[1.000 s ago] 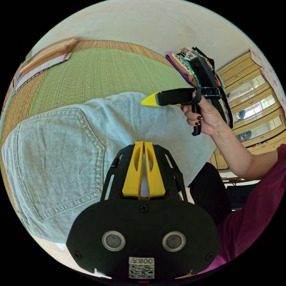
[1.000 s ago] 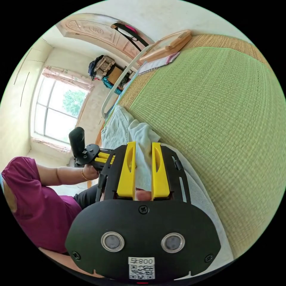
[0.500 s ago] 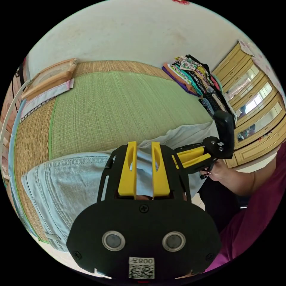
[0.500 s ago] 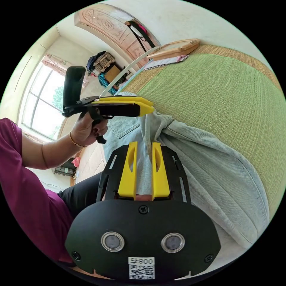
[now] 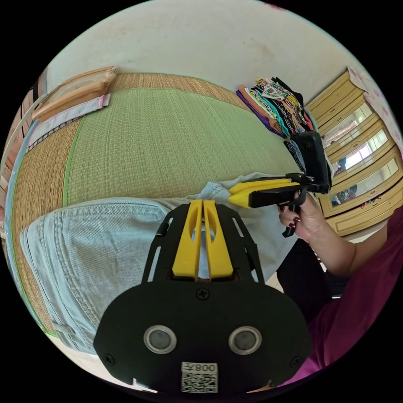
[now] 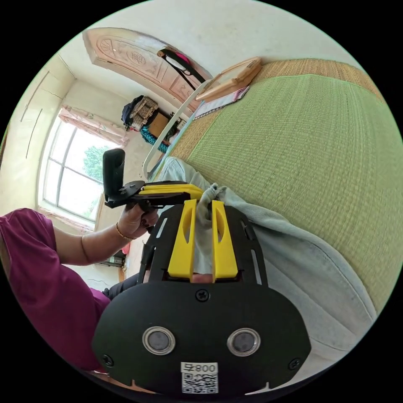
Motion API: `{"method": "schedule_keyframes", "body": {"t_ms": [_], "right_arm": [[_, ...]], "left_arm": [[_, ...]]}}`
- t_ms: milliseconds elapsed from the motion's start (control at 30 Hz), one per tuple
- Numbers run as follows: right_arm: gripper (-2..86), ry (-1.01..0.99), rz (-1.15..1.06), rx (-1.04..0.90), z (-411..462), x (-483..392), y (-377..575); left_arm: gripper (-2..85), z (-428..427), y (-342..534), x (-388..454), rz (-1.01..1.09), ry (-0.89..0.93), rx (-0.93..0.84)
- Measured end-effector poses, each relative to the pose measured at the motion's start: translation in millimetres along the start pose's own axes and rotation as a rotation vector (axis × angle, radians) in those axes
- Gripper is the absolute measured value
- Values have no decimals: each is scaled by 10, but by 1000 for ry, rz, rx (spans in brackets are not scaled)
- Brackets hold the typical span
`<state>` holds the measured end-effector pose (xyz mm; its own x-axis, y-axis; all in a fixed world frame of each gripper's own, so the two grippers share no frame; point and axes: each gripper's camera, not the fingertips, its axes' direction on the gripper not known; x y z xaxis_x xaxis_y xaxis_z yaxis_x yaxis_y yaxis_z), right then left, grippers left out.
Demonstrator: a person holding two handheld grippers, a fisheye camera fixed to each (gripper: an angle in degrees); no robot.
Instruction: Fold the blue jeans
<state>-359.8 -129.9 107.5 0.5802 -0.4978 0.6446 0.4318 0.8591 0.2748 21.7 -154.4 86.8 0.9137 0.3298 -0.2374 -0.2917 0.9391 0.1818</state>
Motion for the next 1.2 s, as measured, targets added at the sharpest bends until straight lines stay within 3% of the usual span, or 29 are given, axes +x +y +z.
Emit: {"method": "schedule_keyframes", "body": {"t_ms": [133,400,700,900,1067,1200], "right_arm": [[44,-19,61,-29,0,139,-17],[7,-50,37,121,-812,278,-232],[2,55,-53,-42,-793,353,-867],[2,59,-97,-69,-828,363,-893],[2,51,-163,-61,-893,229,-839],[2,67,-217,-43,-926,89,-660]], "left_arm": [[0,-161,64,-139,-7,-2,55],[1,-540,287,-615,-115,-140,108],[9,-546,408,-1035,-197,-126,98],[65,-671,-58,-955,-10,88,231],[94,-239,-685,-958,164,181,22],[75,-180,-763,-972,218,238,-23]]}}
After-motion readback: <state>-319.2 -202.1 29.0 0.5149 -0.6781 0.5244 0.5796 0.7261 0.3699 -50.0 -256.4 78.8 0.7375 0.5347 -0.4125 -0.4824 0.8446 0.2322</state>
